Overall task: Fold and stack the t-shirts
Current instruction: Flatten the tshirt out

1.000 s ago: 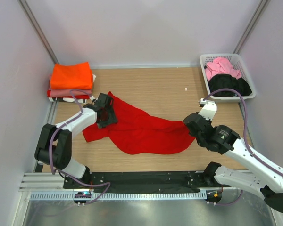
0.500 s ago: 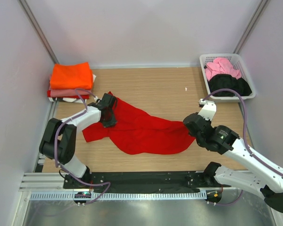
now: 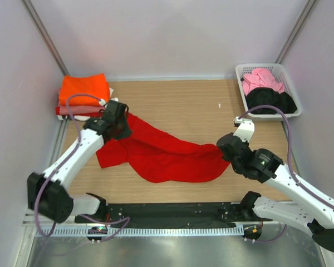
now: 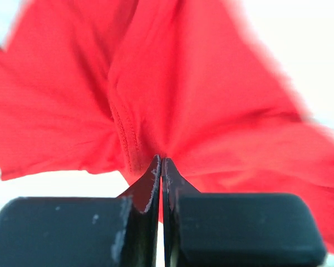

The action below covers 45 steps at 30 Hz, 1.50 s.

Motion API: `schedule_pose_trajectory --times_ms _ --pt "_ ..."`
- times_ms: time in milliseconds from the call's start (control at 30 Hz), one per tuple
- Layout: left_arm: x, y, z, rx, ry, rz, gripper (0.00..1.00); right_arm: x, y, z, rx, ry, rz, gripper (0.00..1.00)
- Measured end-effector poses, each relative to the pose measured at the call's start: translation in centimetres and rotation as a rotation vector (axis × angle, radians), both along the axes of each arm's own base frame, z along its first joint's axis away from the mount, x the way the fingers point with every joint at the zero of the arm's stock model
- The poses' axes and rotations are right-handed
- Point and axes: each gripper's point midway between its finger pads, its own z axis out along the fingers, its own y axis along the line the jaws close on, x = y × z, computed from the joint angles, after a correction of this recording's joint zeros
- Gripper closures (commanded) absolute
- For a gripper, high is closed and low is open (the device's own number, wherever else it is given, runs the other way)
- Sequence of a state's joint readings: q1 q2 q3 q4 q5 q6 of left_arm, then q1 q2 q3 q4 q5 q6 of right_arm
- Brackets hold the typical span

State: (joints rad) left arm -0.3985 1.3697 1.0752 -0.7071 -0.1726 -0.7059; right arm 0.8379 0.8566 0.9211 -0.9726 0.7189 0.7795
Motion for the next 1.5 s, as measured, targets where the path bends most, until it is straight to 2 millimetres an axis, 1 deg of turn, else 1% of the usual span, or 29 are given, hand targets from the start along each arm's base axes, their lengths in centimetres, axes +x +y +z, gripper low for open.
schedule_pose_trajectory --times_ms 67,133,233,300,367,433,500,533,600,667,700,733,767,833,867,900,933,967,1000,1033,1067,1167,1200,1267,1300,1333,1400,1467,1500 --pt "-0.2 0.1 4.8 -0.037 -0.108 -0.007 1.0 -0.1 0.3 0.4 0.018 -0.006 0.025 0.99" --pt "-1.0 0.3 9.5 -0.074 -0.202 -0.016 1.0 -0.4 0.7 1.0 0.053 -0.017 0.055 0.99" --pt "-3.3 1.0 14.3 -0.106 -0.277 -0.031 1.0 -0.8 1.3 3.1 0.136 -0.066 0.105 0.99" --pt "-4.9 1.5 16.5 -0.121 -0.303 -0.046 0.99 -1.0 1.4 4.7 0.183 -0.11 0.125 0.99" --pt "-6.0 1.7 18.2 -0.132 -0.32 -0.061 1.0 -1.2 1.1 5.8 0.211 -0.146 0.129 0.99" --pt "-6.3 1.8 19.0 -0.129 -0.324 -0.076 1.0 -1.2 0.7 6.4 0.213 -0.169 0.121 0.99" --pt "-5.6 1.5 19.3 -0.107 -0.305 -0.092 1.0 -0.8 0.4 6.5 0.188 -0.175 0.1 0.99" --pt "-4.5 1.2 19.1 -0.092 -0.291 -0.103 1.0 -0.5 0.3 6.4 0.164 -0.171 0.085 0.99" --pt "-1.9 0.3 17.6 -0.062 -0.226 -0.117 1.0 0.2 0.1 5.8 0.109 -0.155 0.056 0.99" --pt "2.3 -0.9 15.0 -0.043 -0.146 -0.129 1.0 1.0 0.1 4.9 0.045 -0.131 0.026 0.99" --pt "4.7 -1.4 12.7 -0.03 -0.086 -0.129 1.0 1.3 0.1 4.4 0.014 -0.117 0.016 0.99" --pt "6.6 -1.7 10.7 -0.022 -0.038 -0.13 1.0 1.5 0.1 4.0 -0.008 -0.105 0.009 0.99" --pt "8.9 -2.1 8.1 -0.016 0.019 -0.132 0.97 1.8 0.1 3.4 -0.038 -0.085 -0.002 0.99" --pt "12.2 -2.5 2.7 -0.007 0.138 -0.127 0.85 2.2 0.0 2.5 -0.075 -0.057 -0.021 0.99" --pt "13.3 -2.5 -0.1 0.001 0.192 -0.125 0.67 2.4 -0.1 2.3 -0.082 -0.049 -0.03 0.99" --pt "13.5 -2.5 -2.1 0.013 0.231 -0.131 0.57 2.5 -0.3 2.1 -0.087 -0.043 -0.039 0.99" --pt "13.2 -2.2 -3.8 0.027 0.276 -0.127 0.5 2.7 -0.5 2.0 -0.088 -0.041 -0.05 0.99" --pt "12.3 -1.8 -5.3 0.043 0.32 -0.12 0.41 2.7 -0.6 1.9 -0.088 -0.04 -0.058 0.99" --pt "11.1 -1.4 -5.7 0.063 0.348 -0.12 0.29 2.8 -0.8 1.9 -0.087 -0.039 -0.064 0.99" --pt "9.9 -1.2 -5.6 0.081 0.359 -0.123 0.22 2.8 -0.9 1.8 -0.084 -0.039 -0.067 0.99" --pt "8.9 -0.9 -5.1 0.09 0.362 -0.117 0.2 2.8 -0.9 1.6 -0.083 -0.038 -0.069 0.99" --pt "5.5 -0.3 -1.3 0.104 0.257 -0.113 0.25 2.8 -1.0 1.1 -0.08 -0.03 -0.068 0.99" --pt "3.7 0.2 0.1 0.104 0.225 -0.106 0.26 2.8 -0.9 0.9 -0.079 -0.026 -0.065 0.99" --pt "1.3 1.3 2.3 0.087 0.137 -0.075 0.28 2.8 -0.9 0.7 -0.073 -0.024 -0.061 0.99" --pt "-0.1 2.0 2.9 0.077 0.103 -0.052 0.3 2.9 -0.8 0.7 -0.069 -0.026 -0.059 0.99" --pt "-1.2 2.6 3.0 0.073 0.085 -0.035 0.35 2.9 -0.7 0.6 -0.065 -0.025 -0.058 0.99" --pt "-3.0 3.5 2.2 0.049 0.033 0.007 0.38 2.9 -0.5 0.2 -0.061 -0.021 -0.051 0.99" --pt "-5.1 4.2 -0.5 0.032 0.035 0.038 0.39 2.9 -0.4 -0.2 -0.058 -0.012 -0.047 0.99" --pt "-6.3 4.5 -2.3 0.033 0.059 0.049 0.39 2.9 -0.4 -0.5 -0.057 -0.008 -0.044 0.99"
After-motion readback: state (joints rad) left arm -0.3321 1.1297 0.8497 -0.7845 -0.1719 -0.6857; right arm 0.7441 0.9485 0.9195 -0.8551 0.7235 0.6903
